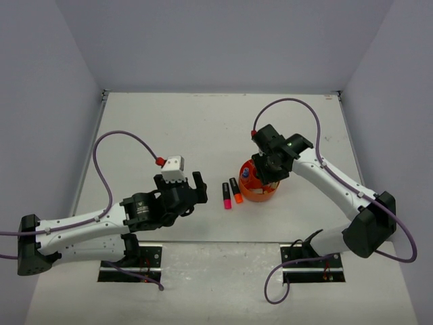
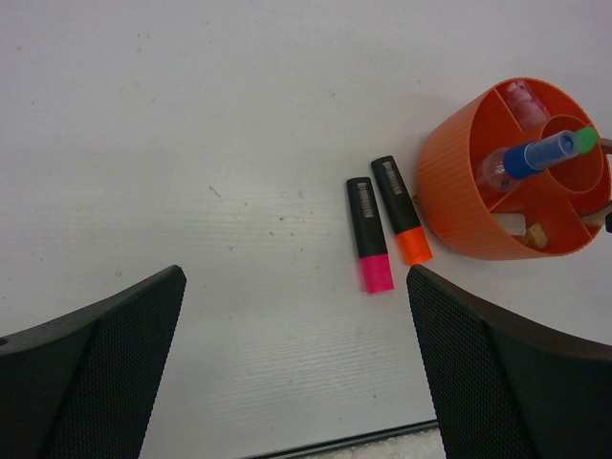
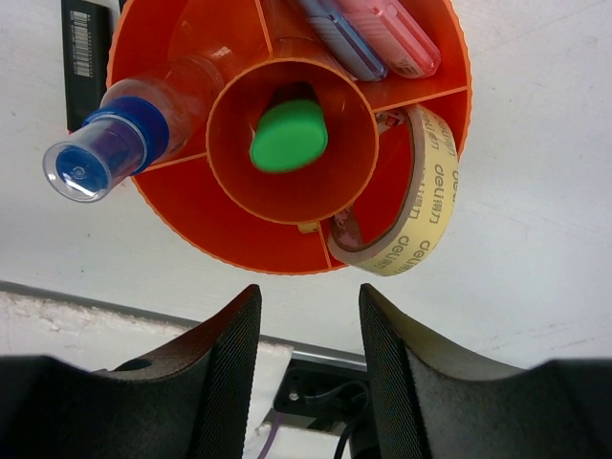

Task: Sort the stationery into containers
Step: Place the pen in the storage box, then pick up the pen from the center of the board.

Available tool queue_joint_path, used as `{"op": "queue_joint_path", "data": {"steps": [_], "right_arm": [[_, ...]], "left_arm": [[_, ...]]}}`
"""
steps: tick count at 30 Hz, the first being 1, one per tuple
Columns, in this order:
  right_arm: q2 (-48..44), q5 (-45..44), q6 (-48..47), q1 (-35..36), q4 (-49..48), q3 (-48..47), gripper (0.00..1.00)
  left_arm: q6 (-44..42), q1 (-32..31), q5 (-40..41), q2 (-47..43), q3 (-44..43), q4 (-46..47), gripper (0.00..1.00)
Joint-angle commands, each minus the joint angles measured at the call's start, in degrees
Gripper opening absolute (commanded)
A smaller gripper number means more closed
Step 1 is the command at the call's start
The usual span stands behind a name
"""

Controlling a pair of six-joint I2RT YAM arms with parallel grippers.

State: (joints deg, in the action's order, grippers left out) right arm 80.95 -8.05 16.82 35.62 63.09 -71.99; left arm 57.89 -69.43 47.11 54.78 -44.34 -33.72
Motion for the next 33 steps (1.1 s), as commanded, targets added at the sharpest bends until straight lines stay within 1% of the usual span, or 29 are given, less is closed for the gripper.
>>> {"op": "queue_joint_path", "data": {"steps": [1,6,9,11,12,13,14,15,17,18,19,20,23,24,29,33], "right_arm": [[-0.1,-0.9,-0.4,-0.1,-0.8,-0.7,0.47],[-1.0,-1.2,0.2,0.0,-1.0,-2.8,0.45],[-5.5,0.1,0.9,0.1,-2.3,-4.1,0.45],[-12.0,0.9,2.1,0.1,-4.8,-4.3,0.46],[-14.2,0.9,2.5,0.1,-5.9,-4.1,0.46],[-16.2,0.8,3.0,0.1,-6.8,-3.6,0.47],[-18.1,0.0,3.8,0.1,-7.8,-3.2,0.52],[-20.4,-1.2,4.5,0.1,-8.4,-2.8,0.54],[-25.5,-2.5,5.6,0.1,-9.3,-1.3,0.65],[-27.7,-3.0,6.3,0.1,-10.2,-0.2,0.71],[-29.6,-3.2,6.9,0.1,-11.0,0.9,0.75],[-30.4,-3.1,7.3,0.1,-11.9,1.3,0.76],[-36.5,0.7,7.8,0.1,-16.0,5.6,0.79],[-37.7,1.4,7.8,0.1,-16.4,6.4,0.8],[-39.6,3.4,7.3,0.1,-15.2,7.6,0.8],[-41.6,4.3,6.9,0.1,-15.4,8.5,0.8]], "left_arm": [[-0.2,0.0,1.4,-1.0,0.2,2.1,1.0],[-0.3,0.0,1.1,-0.8,0.3,2.6,1.0],[-1.4,0.0,0.3,0.5,0.6,5.1,1.0],[0.2,0.1,-0.4,4.9,-0.5,6.6,1.0],[2.5,0.1,-0.8,7.1,-2.2,6.0,1.0],[2.8,0.1,-0.8,9.3,-2.5,5.1,1.0],[5.8,0.0,-1.1,12.1,-5.2,3.2,1.0],[8.3,-0.1,-1.4,17.3,-7.3,1.6,1.0],[13.0,-0.1,-1.7,22.8,-10.8,0.1,1.0],[14.3,-0.2,-1.9,25.6,-11.8,-0.2,1.0],[15.1,-0.2,-2.1,28.0,-12.6,-0.1,1.0],[15.3,-0.3,-2.2,29.8,-12.9,0.3,1.0],[14.7,-0.3,-2.7,37.8,-15.4,3.2,0.95],[14.3,-0.3,-2.6,39.1,-16.5,3.8,0.91],[11.9,0.1,-2.5,45.7,-19.4,7.1,0.79],[9.9,1.9,-3.3,49.3,-21.4,7.7,0.73]]}}
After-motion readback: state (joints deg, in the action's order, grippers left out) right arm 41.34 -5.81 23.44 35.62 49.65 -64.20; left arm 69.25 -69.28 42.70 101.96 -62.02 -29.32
